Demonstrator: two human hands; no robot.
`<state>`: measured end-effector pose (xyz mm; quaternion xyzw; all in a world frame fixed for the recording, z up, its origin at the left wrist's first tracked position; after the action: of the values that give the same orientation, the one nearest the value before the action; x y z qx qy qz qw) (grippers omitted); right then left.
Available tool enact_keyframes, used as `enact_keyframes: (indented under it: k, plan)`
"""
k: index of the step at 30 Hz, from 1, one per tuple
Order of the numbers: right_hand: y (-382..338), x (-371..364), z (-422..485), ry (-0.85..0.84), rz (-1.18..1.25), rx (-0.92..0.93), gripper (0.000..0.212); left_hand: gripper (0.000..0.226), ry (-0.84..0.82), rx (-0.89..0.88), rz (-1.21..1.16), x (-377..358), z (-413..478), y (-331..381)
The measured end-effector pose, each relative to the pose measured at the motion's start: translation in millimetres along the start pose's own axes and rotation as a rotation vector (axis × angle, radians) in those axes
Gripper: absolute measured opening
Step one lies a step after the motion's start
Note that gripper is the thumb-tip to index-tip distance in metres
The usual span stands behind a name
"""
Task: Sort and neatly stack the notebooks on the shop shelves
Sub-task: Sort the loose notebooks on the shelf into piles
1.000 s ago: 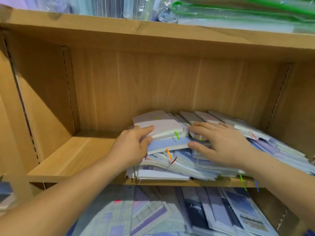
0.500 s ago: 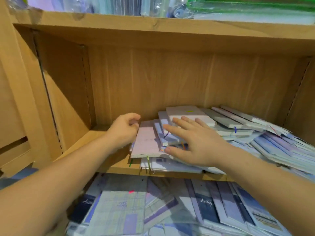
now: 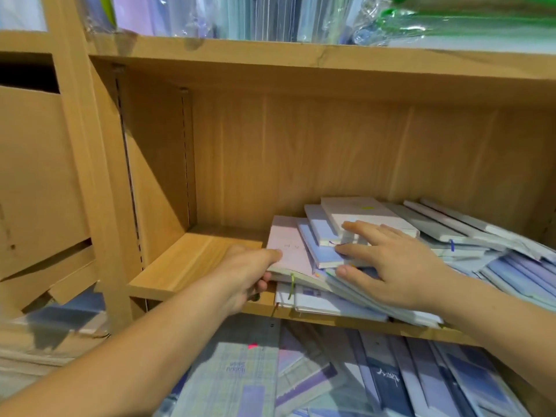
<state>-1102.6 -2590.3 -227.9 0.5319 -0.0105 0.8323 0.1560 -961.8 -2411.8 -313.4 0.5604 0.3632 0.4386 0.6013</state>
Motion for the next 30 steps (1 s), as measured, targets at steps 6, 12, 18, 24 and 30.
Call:
enact_keyframes:
  k: [6,12,18,24,30]
  plan:
    - [-13.5,7.9,16.6,0.037,-0.043,-0.029,0.060,0.014,-0.144,-0.047,-0.032,-19.6,3.8,14.4]
    - [-81.0,1.0,16.7,-0.019,0.085,0.228,0.055,0.021,-0.066,-0.143,-0.106,-12.2,-0.4,37.6]
    - [-77.3,-18.0,27.8,-0.118,0.157,0.062,0.077,0.020,0.106,-0.178,-0.022,98.2,-6.5,47.7]
    - [-135.8,-31.6,33.1,-0.065,0.053,0.042,0.086,0.020,0.277,-0.169,0.093,195.6,-26.5,9.9]
    - [-133.0,-49.1,24.7,-0.137,0.161,-0.035,0.078,0.015,0.315,-0.036,0.125,206.1,-29.7,-34.5]
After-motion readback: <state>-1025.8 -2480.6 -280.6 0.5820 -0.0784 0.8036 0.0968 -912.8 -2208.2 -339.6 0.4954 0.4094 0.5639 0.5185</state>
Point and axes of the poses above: each hand's wrist, its own z-axis towards the middle knuckle, its own x-axis out of the back of the hand, y = z × x, the point moved 10 cm from there along z, towards the middle knuckle, and after that the axes turned 14 degrees about -x, right-handed, at the moved point
